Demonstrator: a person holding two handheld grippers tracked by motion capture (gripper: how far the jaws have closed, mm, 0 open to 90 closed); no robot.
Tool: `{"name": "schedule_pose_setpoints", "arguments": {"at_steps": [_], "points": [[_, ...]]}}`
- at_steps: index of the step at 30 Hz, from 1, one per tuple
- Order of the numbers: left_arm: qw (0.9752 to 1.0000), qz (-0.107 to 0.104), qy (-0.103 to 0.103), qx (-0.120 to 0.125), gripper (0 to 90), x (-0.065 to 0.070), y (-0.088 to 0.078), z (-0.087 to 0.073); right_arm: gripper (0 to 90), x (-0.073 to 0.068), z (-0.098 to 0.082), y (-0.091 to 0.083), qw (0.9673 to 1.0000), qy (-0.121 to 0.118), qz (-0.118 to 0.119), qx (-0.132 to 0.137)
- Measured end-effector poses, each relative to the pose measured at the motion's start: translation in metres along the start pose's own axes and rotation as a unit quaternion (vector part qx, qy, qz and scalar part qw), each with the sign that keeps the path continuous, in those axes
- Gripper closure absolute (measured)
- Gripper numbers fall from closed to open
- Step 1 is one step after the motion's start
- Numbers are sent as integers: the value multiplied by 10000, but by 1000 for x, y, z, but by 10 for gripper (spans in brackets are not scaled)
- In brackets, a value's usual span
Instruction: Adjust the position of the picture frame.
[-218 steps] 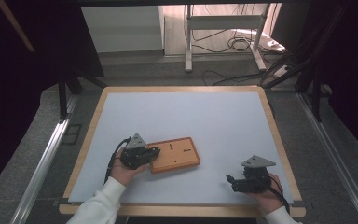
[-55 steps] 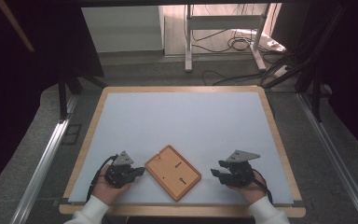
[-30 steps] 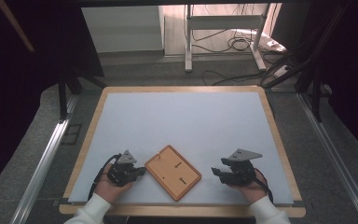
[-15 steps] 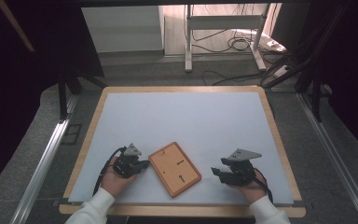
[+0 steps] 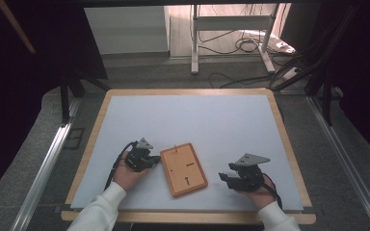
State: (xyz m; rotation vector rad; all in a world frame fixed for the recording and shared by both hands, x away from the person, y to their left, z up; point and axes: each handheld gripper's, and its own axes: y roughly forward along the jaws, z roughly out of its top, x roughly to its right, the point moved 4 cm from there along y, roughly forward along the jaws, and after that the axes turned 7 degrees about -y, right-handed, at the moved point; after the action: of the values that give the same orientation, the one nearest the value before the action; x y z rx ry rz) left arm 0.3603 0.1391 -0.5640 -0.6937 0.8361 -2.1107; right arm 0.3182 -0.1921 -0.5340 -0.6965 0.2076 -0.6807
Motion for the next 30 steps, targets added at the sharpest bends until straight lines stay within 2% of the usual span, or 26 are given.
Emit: {"name": "schedule_pose_setpoints", "arguments": {"at_steps": [9,13,18,25,30], "points": [[10000,-15,43,21,900,-1,18,22,431,2,-1,0,10000,-3,-8,-17],[9999,-94,-45,84,900,-2,26,30,431,2,-1,0,10000,-3,-17,-8],[9999,-69,23,81,900,-1,32,37,431,2,-2,0,10000,-4,-26,-28],[9999,-76,49,128,900,-1,30,36,431,2,-2,1,10000,-12,-44,-33],[9993,-144,53,332,900,3,15,34,430,1,-2,0,10000,-42,-33,-24]]}}
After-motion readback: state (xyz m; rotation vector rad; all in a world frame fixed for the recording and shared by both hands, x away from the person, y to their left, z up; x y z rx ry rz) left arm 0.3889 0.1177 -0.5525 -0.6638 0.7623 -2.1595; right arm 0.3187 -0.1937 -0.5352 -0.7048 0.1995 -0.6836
